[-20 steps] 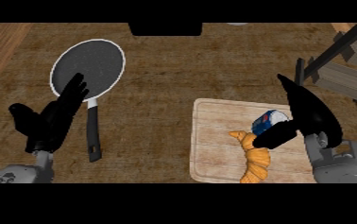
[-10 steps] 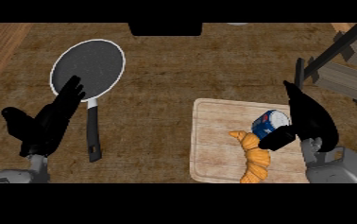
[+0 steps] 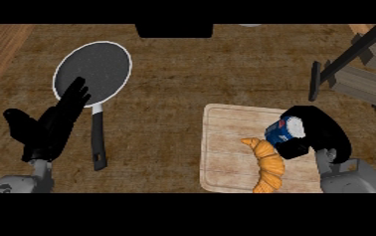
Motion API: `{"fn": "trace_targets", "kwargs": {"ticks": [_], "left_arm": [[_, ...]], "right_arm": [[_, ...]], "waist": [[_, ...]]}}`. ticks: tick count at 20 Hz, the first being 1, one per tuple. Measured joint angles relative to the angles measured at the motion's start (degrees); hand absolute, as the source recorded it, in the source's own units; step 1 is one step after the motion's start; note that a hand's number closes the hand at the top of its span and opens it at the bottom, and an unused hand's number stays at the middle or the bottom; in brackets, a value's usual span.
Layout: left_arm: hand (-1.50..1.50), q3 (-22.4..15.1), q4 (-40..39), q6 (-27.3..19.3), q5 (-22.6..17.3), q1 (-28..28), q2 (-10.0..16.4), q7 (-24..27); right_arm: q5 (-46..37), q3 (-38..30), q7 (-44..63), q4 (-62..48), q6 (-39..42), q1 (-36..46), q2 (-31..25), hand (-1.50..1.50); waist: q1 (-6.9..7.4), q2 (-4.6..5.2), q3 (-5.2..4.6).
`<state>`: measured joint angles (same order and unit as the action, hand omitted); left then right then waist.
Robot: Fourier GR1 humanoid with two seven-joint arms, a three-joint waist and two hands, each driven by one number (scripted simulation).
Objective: Pick the can from the cutting board and place it in the tiered basket
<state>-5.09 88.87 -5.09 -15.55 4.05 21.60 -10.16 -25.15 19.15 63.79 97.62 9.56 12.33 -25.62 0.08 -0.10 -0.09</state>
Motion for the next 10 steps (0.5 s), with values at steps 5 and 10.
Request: {"fn": "trace_targets", "kwargs": {"ticks": [5, 10], "left_arm": [[0.00, 0.43, 0.06, 0.67, 0.48, 0.35, -0.59, -0.42], [0.00, 2.11, 0.24, 1.15, -0.11, -1.22, -0.15, 0.17]], "right_arm": [[-2.68, 1.98, -1.28, -1.36, 1.62, 0.83, 0.64, 1.50], [0.78, -4.04, -13.18, -0.67, 7.24, -3.88, -12.48, 1.50]], "waist": [[0.13, -0.18, -0.22], [-1.65, -0.26, 0.10]]}}
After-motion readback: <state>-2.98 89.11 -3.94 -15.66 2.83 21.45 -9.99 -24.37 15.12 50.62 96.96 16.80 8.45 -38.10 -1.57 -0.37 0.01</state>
